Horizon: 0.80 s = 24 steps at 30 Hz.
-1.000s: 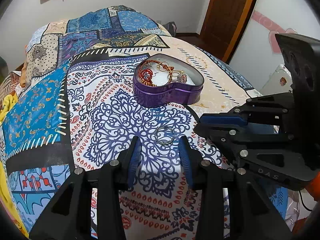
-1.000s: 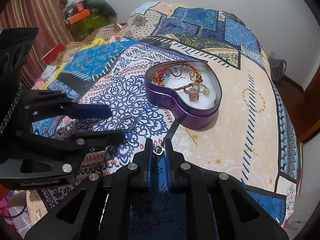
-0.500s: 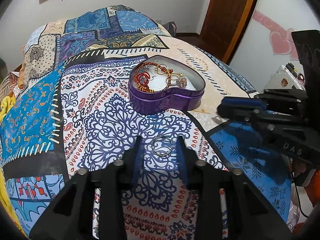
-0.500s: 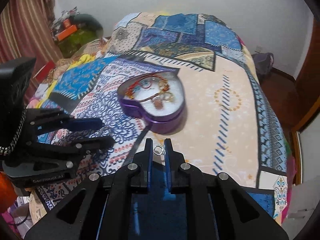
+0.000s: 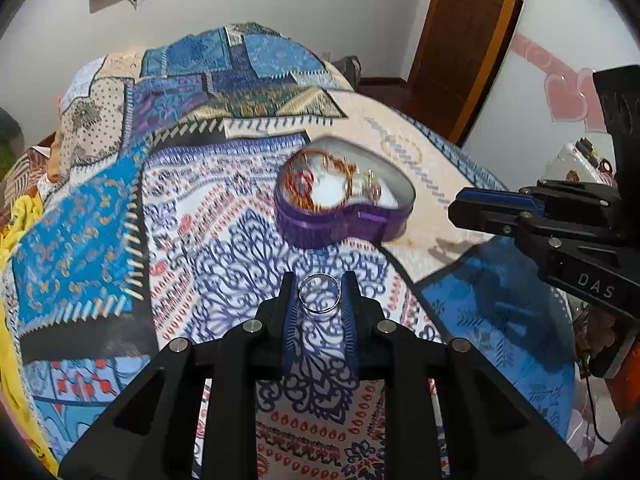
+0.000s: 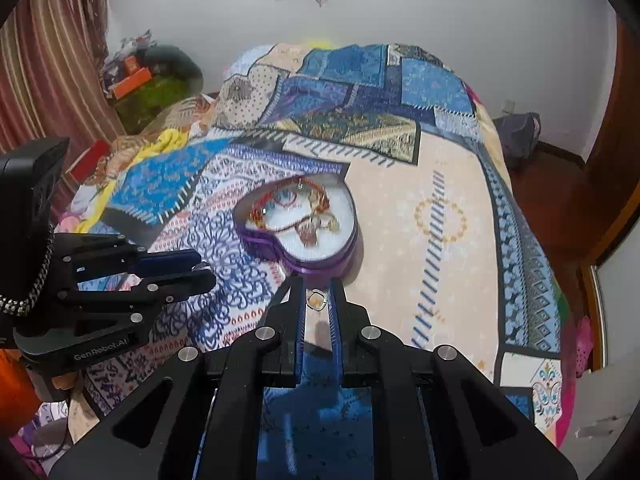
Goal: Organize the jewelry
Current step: 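Lower the silver ring into the tin with the left tool while the right tool drops its ring in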
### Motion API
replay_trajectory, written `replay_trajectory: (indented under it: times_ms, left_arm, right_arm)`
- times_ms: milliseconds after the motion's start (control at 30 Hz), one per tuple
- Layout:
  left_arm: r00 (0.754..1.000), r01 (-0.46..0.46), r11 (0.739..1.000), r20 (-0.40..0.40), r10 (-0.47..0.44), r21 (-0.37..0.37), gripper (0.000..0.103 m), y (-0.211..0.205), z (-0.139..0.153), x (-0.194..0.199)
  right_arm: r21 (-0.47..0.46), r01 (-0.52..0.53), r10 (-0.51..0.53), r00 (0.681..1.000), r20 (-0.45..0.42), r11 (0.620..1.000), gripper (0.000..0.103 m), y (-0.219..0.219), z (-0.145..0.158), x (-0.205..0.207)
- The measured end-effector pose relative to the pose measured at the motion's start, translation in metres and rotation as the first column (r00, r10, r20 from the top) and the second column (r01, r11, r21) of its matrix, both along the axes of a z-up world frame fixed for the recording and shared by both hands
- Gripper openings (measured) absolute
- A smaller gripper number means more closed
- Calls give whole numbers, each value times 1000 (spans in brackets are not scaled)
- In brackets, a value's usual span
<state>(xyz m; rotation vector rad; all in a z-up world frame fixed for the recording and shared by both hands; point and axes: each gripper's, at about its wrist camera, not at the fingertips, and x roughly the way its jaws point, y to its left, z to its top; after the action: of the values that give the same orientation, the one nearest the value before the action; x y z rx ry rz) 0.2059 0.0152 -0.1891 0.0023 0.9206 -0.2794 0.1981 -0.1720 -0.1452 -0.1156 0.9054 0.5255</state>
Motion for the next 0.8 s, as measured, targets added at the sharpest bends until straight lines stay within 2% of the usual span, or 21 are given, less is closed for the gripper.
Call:
replay_trajectory:
  times_ms: [367,800]
  left_arm:
    - [997,-5,1000,72,7,-19,21,0,28,19]
    - [995,18,1000,94,-19,4,21,-6,30,41]
  right_arm:
    - [32,12,-13,999,51,999,10,3,17,17]
    - [17,-20,19,999,41,1000,10,19,9,47]
